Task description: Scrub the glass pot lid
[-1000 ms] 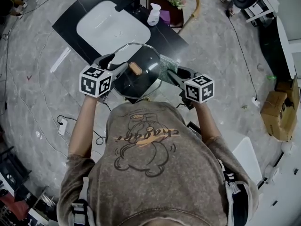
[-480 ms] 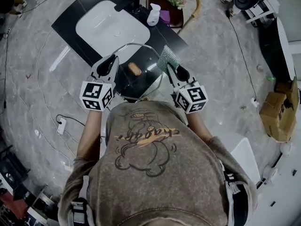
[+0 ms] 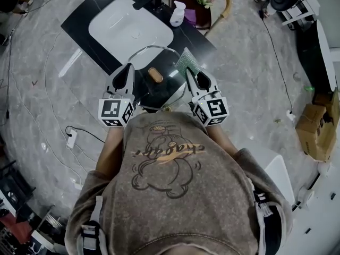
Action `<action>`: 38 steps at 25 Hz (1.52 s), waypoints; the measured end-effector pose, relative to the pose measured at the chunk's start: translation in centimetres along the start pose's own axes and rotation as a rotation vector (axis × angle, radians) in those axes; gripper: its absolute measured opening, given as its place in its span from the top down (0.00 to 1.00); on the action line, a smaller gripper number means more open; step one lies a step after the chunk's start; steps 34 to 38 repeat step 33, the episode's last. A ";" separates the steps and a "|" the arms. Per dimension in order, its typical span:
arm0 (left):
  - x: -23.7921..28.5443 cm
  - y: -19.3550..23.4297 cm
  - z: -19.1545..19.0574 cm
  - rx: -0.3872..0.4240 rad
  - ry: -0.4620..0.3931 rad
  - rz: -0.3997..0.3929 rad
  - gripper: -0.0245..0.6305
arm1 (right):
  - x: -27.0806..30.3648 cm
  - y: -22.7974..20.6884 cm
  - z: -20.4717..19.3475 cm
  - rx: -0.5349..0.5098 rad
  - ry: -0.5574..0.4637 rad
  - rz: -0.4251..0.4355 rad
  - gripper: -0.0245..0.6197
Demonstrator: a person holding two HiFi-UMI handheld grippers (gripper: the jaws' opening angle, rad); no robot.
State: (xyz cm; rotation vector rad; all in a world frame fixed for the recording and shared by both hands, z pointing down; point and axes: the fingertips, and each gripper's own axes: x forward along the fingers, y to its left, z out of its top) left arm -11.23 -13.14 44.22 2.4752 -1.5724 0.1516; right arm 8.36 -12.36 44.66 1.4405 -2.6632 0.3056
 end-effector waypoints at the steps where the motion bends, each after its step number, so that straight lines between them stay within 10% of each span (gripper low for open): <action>1: 0.0 0.1 -0.2 -0.003 0.001 0.003 0.95 | 0.2 0.1 -0.1 -0.002 -0.001 0.001 0.82; 38: -1.3 1.4 -0.9 -0.051 0.020 0.030 0.95 | 0.8 1.5 -0.4 -0.015 0.011 0.003 0.83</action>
